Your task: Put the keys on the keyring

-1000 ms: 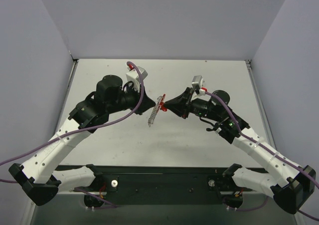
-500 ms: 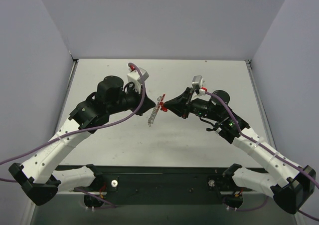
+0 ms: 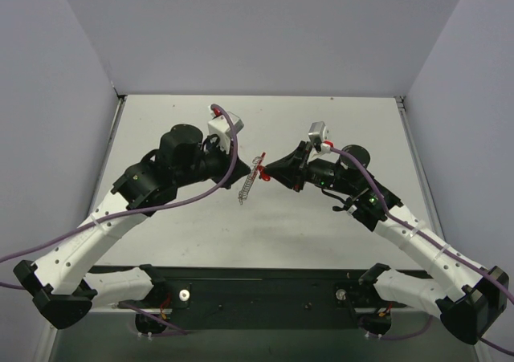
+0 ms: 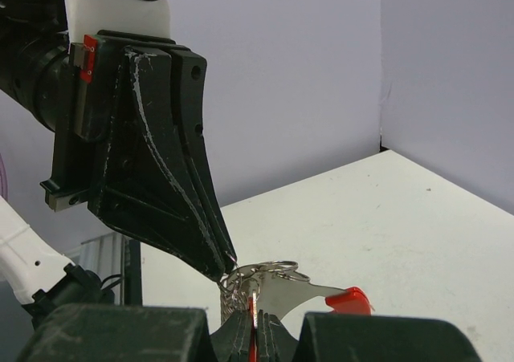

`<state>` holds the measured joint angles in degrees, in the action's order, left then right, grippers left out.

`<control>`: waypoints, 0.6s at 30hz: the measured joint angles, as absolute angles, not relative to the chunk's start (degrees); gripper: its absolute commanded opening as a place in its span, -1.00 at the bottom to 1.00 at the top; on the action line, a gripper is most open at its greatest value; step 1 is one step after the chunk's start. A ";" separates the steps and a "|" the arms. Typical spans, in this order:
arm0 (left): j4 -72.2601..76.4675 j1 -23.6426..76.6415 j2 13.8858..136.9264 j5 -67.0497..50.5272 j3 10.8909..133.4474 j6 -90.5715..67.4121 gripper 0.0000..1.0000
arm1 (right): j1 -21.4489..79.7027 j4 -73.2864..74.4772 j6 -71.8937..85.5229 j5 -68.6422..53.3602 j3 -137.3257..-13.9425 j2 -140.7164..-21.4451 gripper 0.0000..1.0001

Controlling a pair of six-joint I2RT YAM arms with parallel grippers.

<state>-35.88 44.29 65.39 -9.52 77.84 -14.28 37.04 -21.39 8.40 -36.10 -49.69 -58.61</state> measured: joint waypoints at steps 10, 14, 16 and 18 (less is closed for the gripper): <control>-37.23 45.74 65.60 -6.85 78.76 -13.26 -1.00 | 37.04 -21.43 8.58 -36.42 -49.67 -58.61 -1.00; -37.76 46.39 65.80 -5.61 79.05 -12.82 -1.00 | 37.04 -21.41 8.58 -36.42 -49.67 -58.61 -1.00; -38.02 46.72 65.95 -4.91 79.26 -12.78 -1.00 | 37.04 -21.41 8.58 -36.42 -49.65 -58.61 -1.00; -38.39 46.96 66.15 -4.40 79.59 -12.69 -1.00 | 37.04 -21.41 8.60 -36.42 -49.65 -58.61 -1.00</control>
<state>-38.39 46.96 66.15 -4.40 79.59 -12.69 37.04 -21.41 8.60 -36.42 -49.65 -58.61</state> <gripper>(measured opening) 0.022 0.050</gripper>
